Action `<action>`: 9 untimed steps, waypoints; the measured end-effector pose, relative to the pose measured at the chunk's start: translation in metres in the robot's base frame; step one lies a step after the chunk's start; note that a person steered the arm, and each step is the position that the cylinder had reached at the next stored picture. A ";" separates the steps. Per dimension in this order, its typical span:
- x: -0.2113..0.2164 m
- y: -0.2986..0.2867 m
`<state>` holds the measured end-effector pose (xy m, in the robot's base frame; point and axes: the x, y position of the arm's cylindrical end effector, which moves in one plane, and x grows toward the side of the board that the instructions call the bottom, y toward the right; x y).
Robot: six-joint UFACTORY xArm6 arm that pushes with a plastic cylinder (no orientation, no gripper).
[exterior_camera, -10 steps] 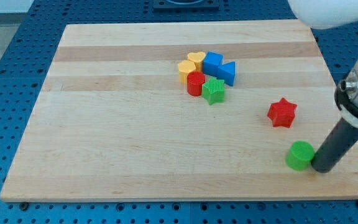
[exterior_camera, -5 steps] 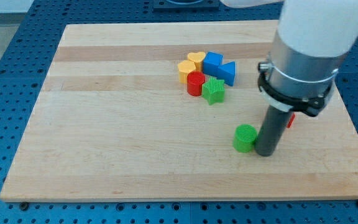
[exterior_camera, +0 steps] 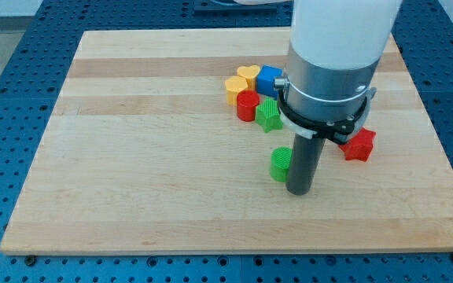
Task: Slide the green circle to the bottom right of the green star
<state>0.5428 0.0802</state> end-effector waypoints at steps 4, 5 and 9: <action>-0.013 -0.002; -0.003 -0.023; -0.042 -0.037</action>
<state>0.5011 0.0436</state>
